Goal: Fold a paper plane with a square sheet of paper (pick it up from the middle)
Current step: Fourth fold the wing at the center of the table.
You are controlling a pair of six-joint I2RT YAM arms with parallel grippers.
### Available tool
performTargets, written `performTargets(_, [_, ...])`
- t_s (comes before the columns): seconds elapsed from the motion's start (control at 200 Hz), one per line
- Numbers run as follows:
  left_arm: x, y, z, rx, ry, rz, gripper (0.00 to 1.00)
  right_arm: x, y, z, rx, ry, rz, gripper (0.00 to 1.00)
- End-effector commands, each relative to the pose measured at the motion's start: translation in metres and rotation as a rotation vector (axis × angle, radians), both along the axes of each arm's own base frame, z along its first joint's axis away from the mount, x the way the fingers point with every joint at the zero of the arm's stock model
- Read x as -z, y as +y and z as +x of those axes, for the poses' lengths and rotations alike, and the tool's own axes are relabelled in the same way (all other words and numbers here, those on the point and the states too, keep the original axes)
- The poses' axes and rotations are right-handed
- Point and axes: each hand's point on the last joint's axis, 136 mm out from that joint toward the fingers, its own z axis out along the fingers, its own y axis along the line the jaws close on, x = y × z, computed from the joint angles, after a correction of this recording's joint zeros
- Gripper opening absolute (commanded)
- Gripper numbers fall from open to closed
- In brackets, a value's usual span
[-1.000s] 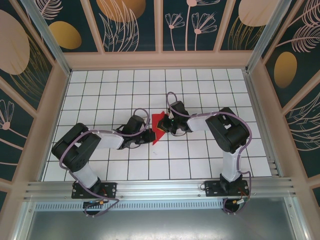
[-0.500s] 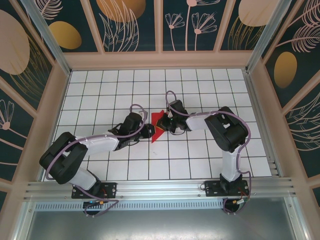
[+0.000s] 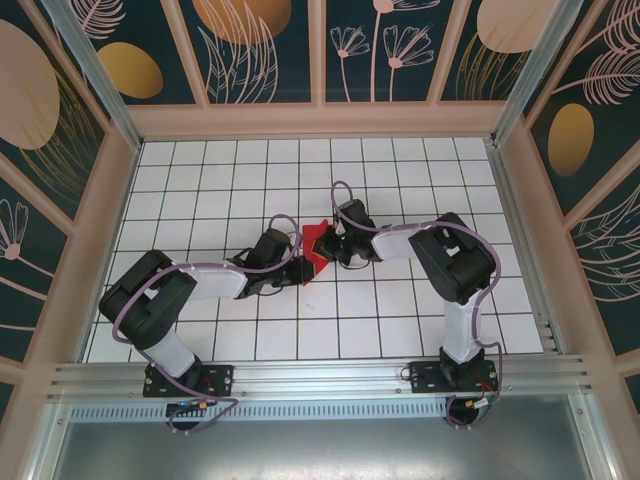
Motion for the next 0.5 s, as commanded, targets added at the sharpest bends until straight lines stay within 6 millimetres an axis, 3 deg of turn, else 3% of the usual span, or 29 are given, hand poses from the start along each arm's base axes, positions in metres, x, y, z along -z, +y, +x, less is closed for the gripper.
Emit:
performTargets(0.0, [0.014,0.005,-0.009,0.008,0.051,0.039,0.13,0.060,-0.042,-0.006,0.103,0.099,-0.210,0.00])
performTargets(0.495, [0.034,0.015,-0.023,0.010,0.109,0.083,0.10,0.063,-0.044,-0.007,0.104,0.107,-0.218,0.00])
